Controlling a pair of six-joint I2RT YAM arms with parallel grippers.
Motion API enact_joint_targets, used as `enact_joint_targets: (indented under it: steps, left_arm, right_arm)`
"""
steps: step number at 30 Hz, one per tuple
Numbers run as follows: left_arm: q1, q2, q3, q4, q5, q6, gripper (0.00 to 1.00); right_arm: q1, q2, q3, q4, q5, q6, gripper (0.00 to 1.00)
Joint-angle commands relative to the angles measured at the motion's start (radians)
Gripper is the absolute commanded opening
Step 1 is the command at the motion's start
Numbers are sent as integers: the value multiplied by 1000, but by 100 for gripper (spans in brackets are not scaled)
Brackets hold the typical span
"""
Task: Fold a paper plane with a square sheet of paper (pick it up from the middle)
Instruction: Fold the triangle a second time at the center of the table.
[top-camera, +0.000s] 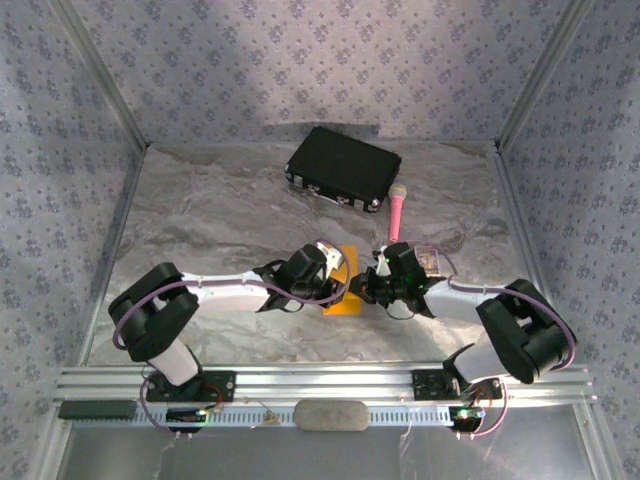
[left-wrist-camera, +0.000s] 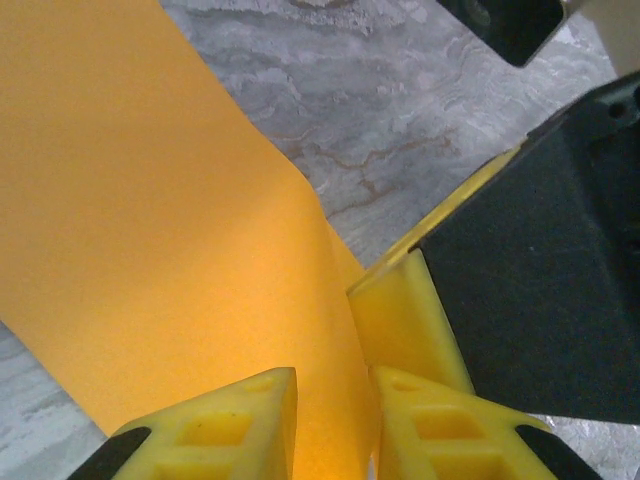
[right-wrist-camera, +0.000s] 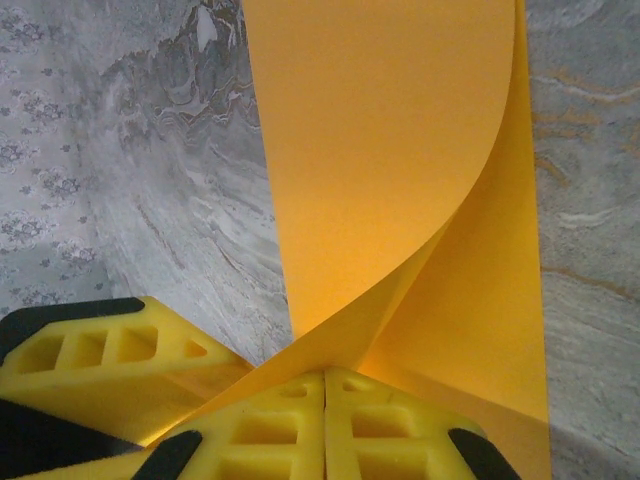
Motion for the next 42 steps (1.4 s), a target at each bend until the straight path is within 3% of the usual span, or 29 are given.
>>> enact_joint_targets:
  steps: [1, 12, 25, 42]
  left_arm:
    - [11, -25, -4, 26, 29, -2, 25]
    - [17, 8, 16, 16, 53, 8, 23]
    - [26, 4, 18, 10, 65, 15, 2]
    - [28, 28, 27, 4, 61, -10, 0]
  right_arm:
    - [-7, 8, -8, 8, 3, 14, 8]
    - [-10, 8, -10, 11, -5, 10, 7]
    - [-17, 1, -17, 0, -6, 8, 8]
    - [-1, 39, 56, -371, 106, -172, 5]
